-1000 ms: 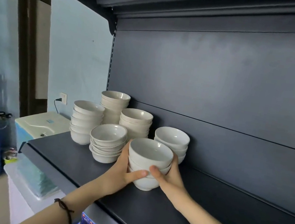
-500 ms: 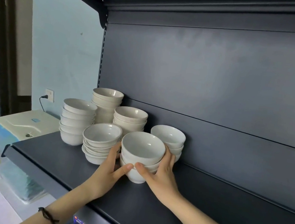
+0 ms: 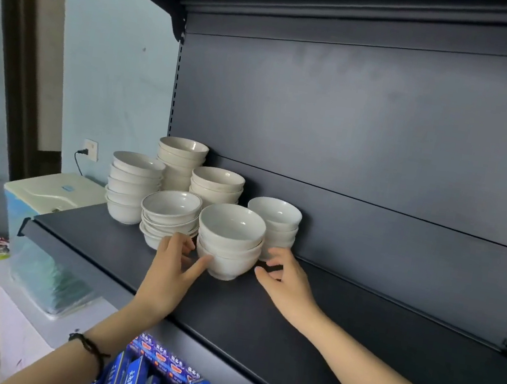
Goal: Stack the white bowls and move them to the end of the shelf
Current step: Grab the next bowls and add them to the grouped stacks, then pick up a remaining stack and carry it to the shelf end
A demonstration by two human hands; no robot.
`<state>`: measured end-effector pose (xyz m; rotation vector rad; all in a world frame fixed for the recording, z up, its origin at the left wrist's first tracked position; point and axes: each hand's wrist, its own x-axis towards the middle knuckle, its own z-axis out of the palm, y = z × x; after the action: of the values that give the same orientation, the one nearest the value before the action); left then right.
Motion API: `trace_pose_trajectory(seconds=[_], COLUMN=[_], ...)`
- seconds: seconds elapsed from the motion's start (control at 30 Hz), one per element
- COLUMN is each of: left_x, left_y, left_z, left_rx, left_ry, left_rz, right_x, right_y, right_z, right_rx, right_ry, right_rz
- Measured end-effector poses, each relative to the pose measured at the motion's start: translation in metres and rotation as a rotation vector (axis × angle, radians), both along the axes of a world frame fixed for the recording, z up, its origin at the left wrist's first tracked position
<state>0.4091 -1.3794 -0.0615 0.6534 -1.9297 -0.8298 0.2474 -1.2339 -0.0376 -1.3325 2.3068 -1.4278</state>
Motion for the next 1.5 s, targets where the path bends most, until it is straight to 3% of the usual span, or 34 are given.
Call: trace_pose_trajectory(seconds=[0.13,0.23,0.3,0.4,0.6,0.7,0.87,1.07,1.27,1.5], left_x=[0.005,-0.003,-0.015,-0.036,-0.095,-0.13,-0.173,-0.198,-0.197,-0.187], left_y=[0.034,0.066,0.085,0.11,0.159,0.192,0.258,0.346,0.437,0.538], left_z=[0.008,0.019,0.023,0.025,0.034,0.04,0.041,0.029,0.041,0.052], left_rx=[-0.228,-0.57,-0.789,-0.943,-0.959,-0.959,-1.043,-1.125,-1.167,-1.155], left_ry=[-0.184,-0.313,-0.454,-0.549,-0.659,-0.618,-0.481,-0.37,-0.178,-0.132], left_rz=[0.054,0.063,0.055,0.046,-0.201,-0.382,-0.61,-0.843,-0.891,-0.931], right_x=[-0.002,-0.005,-0.008,-0.013,-0.032,-0.04,-0.032,0.012,0.049,0.069], right_y=[0.035,0.067,0.087,0.119,0.206,0.258,0.343,0.444,0.525,0.612], right_z=[0.005,0.008,0.01,0.012,0.014,0.019,0.017,0.015,0.03,0.048], right_rx=[0.041,0.098,0.191,0.393,0.58,0.757,0.963,1.073,1.127,1.097], right_ry=[0.057,0.148,0.273,0.432,0.558,0.58,0.509,0.326,0.216,0.249], right_rz=[-0.085,-0.132,-0.162,-0.175,-0.388,-0.561,-0.822,-1.165,-1.346,-1.384])
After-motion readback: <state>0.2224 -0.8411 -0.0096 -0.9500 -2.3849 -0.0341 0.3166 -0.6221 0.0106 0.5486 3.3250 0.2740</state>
